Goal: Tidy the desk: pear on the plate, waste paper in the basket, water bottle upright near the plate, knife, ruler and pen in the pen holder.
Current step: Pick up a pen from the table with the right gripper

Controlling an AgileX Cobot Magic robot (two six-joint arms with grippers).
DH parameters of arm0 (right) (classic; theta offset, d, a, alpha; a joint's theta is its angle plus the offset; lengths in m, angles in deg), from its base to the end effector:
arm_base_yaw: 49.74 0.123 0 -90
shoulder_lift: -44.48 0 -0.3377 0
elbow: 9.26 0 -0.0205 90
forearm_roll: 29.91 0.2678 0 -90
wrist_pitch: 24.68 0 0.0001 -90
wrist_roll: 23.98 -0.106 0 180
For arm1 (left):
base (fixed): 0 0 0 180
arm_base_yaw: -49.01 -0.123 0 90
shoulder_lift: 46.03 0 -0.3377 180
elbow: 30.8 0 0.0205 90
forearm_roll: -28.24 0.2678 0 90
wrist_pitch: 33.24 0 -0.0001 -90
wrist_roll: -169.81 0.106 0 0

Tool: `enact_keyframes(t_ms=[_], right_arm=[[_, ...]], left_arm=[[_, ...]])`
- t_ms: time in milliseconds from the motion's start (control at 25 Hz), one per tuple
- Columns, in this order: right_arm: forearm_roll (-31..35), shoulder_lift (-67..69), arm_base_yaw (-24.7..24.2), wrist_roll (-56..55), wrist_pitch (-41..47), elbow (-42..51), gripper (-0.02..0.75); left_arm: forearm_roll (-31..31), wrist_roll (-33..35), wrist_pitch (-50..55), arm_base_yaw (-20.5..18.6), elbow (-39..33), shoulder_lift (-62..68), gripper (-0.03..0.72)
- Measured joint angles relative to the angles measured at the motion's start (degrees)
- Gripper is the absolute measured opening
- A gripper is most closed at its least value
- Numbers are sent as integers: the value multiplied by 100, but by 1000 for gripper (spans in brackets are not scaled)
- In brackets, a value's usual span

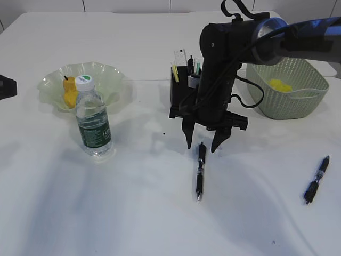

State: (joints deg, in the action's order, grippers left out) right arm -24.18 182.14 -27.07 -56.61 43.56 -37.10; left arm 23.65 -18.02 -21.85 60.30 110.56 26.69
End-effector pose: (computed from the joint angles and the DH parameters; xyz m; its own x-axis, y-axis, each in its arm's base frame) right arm 0.4688 0.2065 0.1735 -0.9781 0.2067 0.0236 0.2080 0.9734 0.0964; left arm 0.2406 -0.0497 0.3096 -0.5624 -0.1055 -0.8201 0.0908 0.9780 -0.1880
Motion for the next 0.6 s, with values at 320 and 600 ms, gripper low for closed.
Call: enact_keyframes(t_ms=[320,600], right_arm=[[-169,0,0,-227,-27,0,421],[-190,0,0,-300,-68,0,421]], left_arm=[[0,0,0,0,0,0,447],[0,0,0,0,0,0,447]])
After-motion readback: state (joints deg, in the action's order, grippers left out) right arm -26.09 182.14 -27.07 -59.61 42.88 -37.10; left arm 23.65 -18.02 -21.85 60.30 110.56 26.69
